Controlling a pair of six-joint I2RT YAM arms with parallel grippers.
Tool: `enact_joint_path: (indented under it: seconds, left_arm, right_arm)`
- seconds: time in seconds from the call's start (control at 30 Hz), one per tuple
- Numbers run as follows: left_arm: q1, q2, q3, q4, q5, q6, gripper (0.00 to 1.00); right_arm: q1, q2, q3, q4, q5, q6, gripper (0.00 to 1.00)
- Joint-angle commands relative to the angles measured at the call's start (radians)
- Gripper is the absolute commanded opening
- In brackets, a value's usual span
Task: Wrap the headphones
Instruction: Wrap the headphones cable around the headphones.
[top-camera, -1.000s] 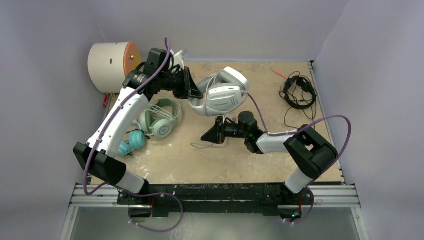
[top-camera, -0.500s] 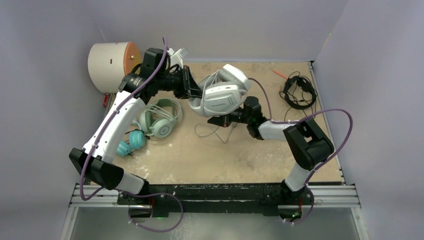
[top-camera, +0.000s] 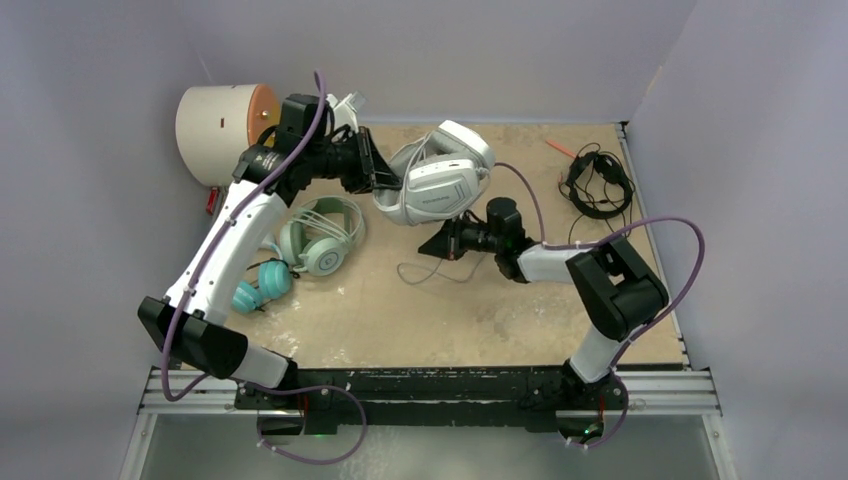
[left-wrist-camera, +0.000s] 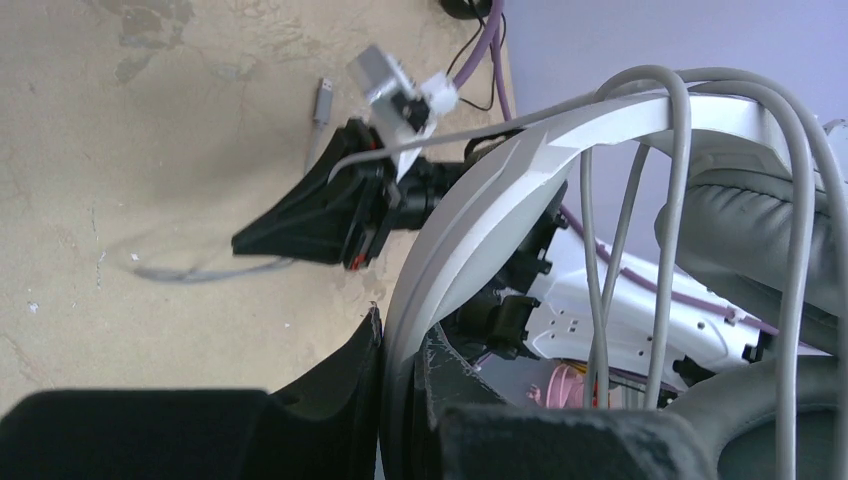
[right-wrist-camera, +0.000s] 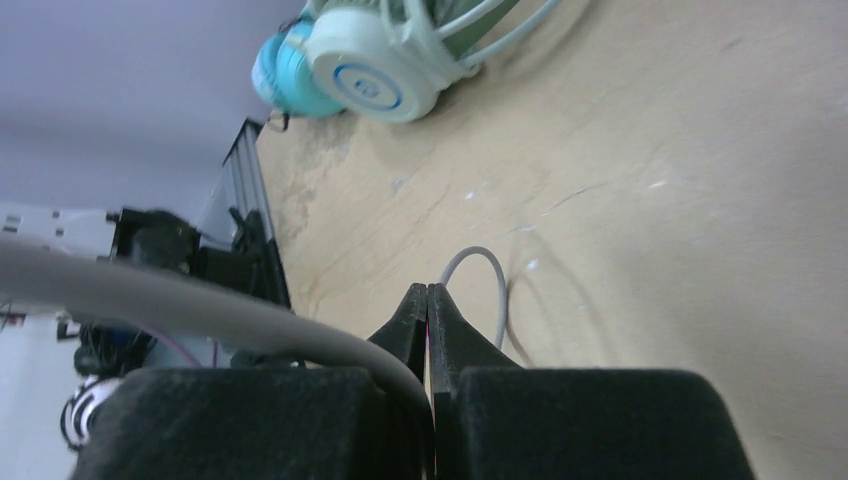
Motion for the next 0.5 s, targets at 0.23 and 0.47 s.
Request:
enact_joint_path:
  seconds: [0.23,0.47]
  left_arm:
    - [0.016,-0.083,-0.071,0.234,-0.189,-0.150,0.00]
    - [0.016,-0.129,-0.128,0.227,-0.502,-0.161,0.00]
  right_arm:
    - [0.242,-0.200,-0.076,-0.022,0.051,-0.068,0.04]
    - [0.345,-0.309,-0.066,-0.173,0.104,-0.100,0.06]
